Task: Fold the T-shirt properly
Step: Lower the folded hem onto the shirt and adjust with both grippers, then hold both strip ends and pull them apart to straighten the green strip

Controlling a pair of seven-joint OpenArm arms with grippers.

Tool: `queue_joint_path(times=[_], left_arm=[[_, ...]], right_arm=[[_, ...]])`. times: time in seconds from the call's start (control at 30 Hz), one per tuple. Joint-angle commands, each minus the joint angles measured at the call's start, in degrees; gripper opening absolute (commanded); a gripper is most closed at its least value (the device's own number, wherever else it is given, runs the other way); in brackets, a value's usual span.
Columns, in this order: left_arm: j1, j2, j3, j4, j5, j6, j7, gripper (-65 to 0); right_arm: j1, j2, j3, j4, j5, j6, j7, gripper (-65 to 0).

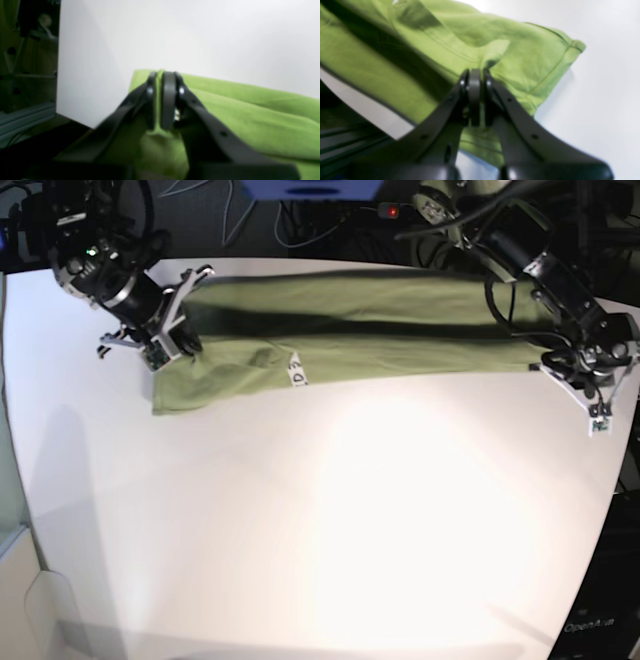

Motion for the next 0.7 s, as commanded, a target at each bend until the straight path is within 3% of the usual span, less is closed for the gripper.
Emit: queue_joint_path(times=[0.0,0.4,0.53,0.67], left_arm=[[0.12,-0.34,0.58,1.22,0.22,0.27,-0.49,-62.7],[6.10,-0.61,6.21,-0.10,0.31,0.27,-0.75,-62.7],[5.84,-0.70,7.35,-5.81,0.31,0.27,-1.28,-62.7],[3.29,-0.96,7.35,-12.94,0.31,0.27,-5.94,-62.7]], right_arm=[[0.63,0.53,0.39,0.78,0.14,-0.36,1.11,-64.4],[2.22,0.53,0.39,0.78,0.14,-0.36,1.02,-64.4],[2.57,0.53,0.39,0.78,0.14,-0.36,1.02,-64.4],[4.24,0.53,0.39,-0.45,0.14,-0.36,0.40,-64.4]])
